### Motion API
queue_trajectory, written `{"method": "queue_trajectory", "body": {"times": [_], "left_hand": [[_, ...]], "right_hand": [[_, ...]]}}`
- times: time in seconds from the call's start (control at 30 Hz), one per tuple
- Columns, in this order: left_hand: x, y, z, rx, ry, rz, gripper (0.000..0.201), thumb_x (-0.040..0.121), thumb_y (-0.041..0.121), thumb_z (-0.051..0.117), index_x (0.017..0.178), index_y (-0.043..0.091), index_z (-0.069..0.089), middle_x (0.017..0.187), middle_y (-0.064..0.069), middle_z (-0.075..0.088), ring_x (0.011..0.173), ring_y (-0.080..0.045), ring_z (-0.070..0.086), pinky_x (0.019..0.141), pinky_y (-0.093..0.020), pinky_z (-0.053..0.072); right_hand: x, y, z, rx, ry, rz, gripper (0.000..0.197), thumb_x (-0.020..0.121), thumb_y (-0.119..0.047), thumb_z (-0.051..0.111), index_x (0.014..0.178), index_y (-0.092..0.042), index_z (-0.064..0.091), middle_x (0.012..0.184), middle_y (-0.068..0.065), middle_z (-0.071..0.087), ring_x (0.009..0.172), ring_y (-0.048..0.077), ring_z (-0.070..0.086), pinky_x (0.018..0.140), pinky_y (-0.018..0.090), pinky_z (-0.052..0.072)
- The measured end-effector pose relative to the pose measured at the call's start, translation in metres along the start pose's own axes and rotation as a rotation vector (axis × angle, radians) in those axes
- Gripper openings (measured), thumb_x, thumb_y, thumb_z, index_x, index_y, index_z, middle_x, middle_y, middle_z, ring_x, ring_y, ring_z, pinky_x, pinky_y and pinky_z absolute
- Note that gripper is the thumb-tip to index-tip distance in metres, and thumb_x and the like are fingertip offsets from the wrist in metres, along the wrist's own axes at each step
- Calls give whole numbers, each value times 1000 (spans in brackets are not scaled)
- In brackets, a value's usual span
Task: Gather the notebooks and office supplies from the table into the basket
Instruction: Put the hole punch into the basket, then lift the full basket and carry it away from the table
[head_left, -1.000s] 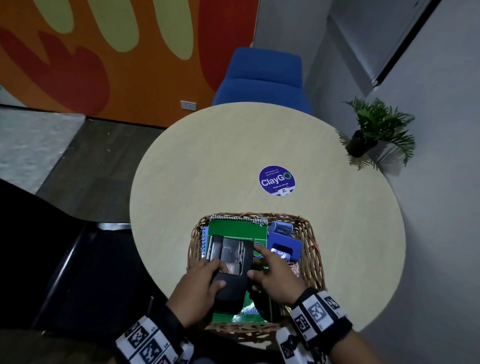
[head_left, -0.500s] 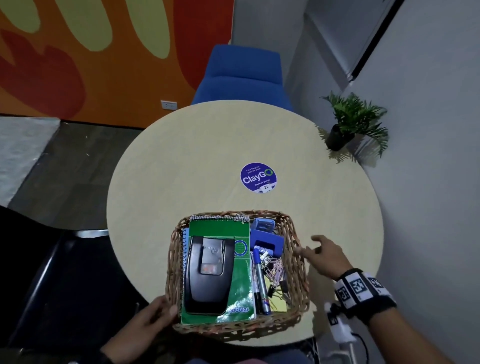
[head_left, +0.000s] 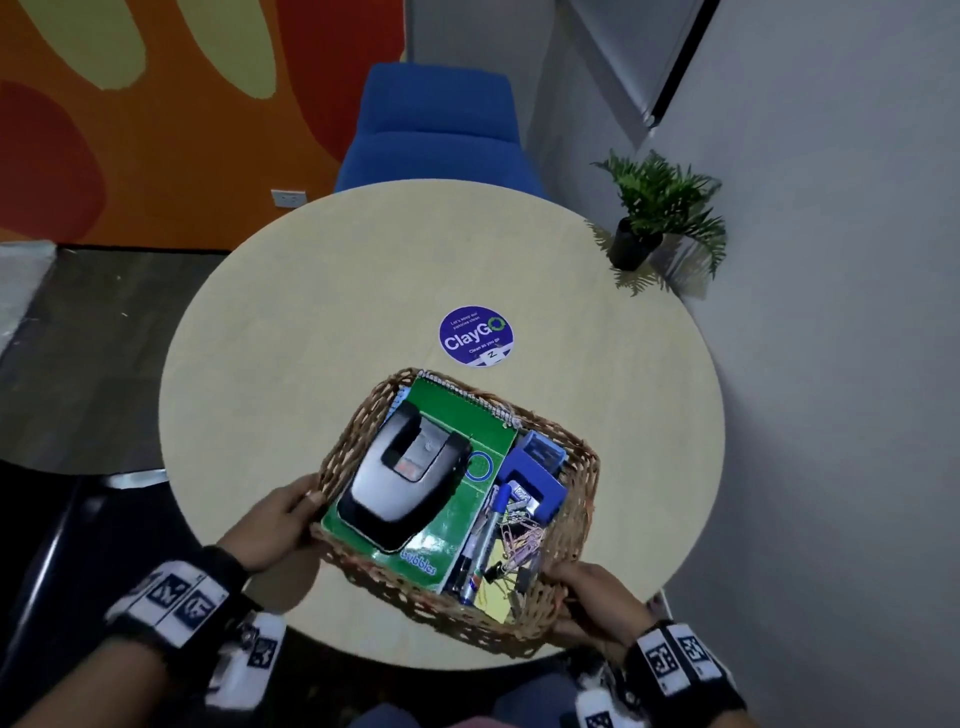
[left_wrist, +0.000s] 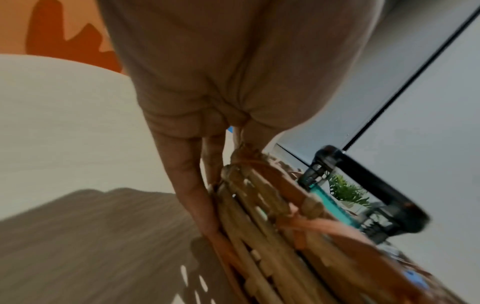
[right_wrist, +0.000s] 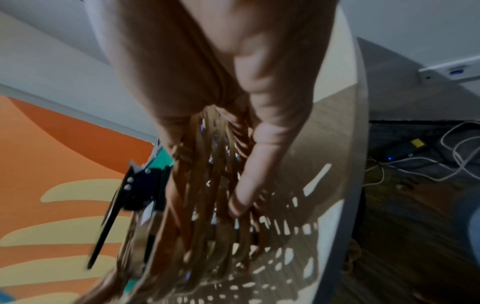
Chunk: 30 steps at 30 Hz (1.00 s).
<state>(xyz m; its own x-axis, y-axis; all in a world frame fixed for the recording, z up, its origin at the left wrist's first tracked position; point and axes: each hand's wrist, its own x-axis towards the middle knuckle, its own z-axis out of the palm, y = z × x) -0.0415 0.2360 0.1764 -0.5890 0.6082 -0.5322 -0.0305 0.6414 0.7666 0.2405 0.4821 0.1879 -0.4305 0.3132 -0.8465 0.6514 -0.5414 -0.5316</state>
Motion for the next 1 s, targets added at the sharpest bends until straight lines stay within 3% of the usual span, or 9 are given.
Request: {"method": "queue_trajectory", "body": {"times": [0.17, 0.33, 0.47, 0.6, 0.7, 0.77, 0.83, 0.93, 1.0], "left_hand": [[66, 50, -8, 394, 52, 110, 34, 102, 23, 36, 131, 15, 53, 134, -10, 57, 123, -27, 52, 102, -34, 37], [111, 112, 0, 498, -25, 109, 37, 103, 22, 33, 134, 9, 50, 138, -14, 53, 124, -29, 50, 100, -32, 36], [131, 130, 8, 495, 0, 72, 45, 101, 37, 34, 137, 12, 46, 138, -17, 53, 123, -31, 51, 100, -34, 37], [108, 108, 8, 329, 174, 16, 74, 94, 53, 39, 150, 9, 17, 143, -21, 45, 130, -34, 46, 107, -40, 35], [53, 72, 26, 280, 112, 14, 86, 81, 73, 38, 133, 4, 42, 122, -18, 58, 113, -29, 54, 100, -40, 41], [6, 61, 47, 94, -16, -66, 88, 65, 88, 31, 118, 20, 48, 112, -3, 57, 102, -24, 53, 92, -37, 43], [-30, 63, 67, -186, -199, -251, 101, 63, 79, 44, 142, 19, 30, 144, -9, 42, 120, -28, 51, 100, -37, 41], [-38, 69, 89, -388, -319, -316, 156, 26, 76, 78, 150, 15, 6, 154, -15, 28, 136, -35, 37, 109, -41, 34], [-27, 70, 106, -487, -280, -335, 147, 35, 47, 90, 150, 8, 6, 154, -18, 25, 139, -36, 31, 114, -43, 27]], "right_hand": [[-7, 11, 20, 86, -95, -9, 14, 87, -10, 65, 95, 1, 61, 71, 9, 73, 68, 17, 72, 69, 28, 61], [-2, 16, 34, 185, -157, 33, 35, 83, -15, 70, 107, 8, 62, 106, 25, 70, 99, 29, 70, 79, 34, 60], [-4, 19, 31, 99, -200, 54, 53, 71, -37, 74, 112, -4, 66, 109, 10, 73, 104, 19, 68, 86, 36, 57], [-22, 2, -21, 7, -42, -35, 78, 44, -67, 80, 100, -13, 71, 108, 12, 71, 94, 21, 65, 80, 36, 53], [-30, -24, -70, 61, 122, -92, 104, 35, -78, 75, 119, -20, 51, 123, 25, 58, 97, 28, 62, 77, 38, 56], [-26, -44, -81, 95, 164, -95, 91, 54, -77, 68, 124, -25, 43, 130, 29, 50, 108, 34, 63, 80, 41, 57], [-16, -61, -79, 66, 116, -68, 75, 68, -70, 60, 128, -28, 45, 134, 21, 52, 112, 33, 61, 82, 43, 56], [0, -76, -66, 1, -39, 27, 60, 70, -68, 61, 116, -28, 66, 124, 7, 62, 110, 26, 63, 89, 56, 53], [6, -82, -60, -1, -108, 63, 57, 70, -66, 62, 104, -22, 74, 116, 12, 68, 105, 33, 66, 86, 60, 52]]}}
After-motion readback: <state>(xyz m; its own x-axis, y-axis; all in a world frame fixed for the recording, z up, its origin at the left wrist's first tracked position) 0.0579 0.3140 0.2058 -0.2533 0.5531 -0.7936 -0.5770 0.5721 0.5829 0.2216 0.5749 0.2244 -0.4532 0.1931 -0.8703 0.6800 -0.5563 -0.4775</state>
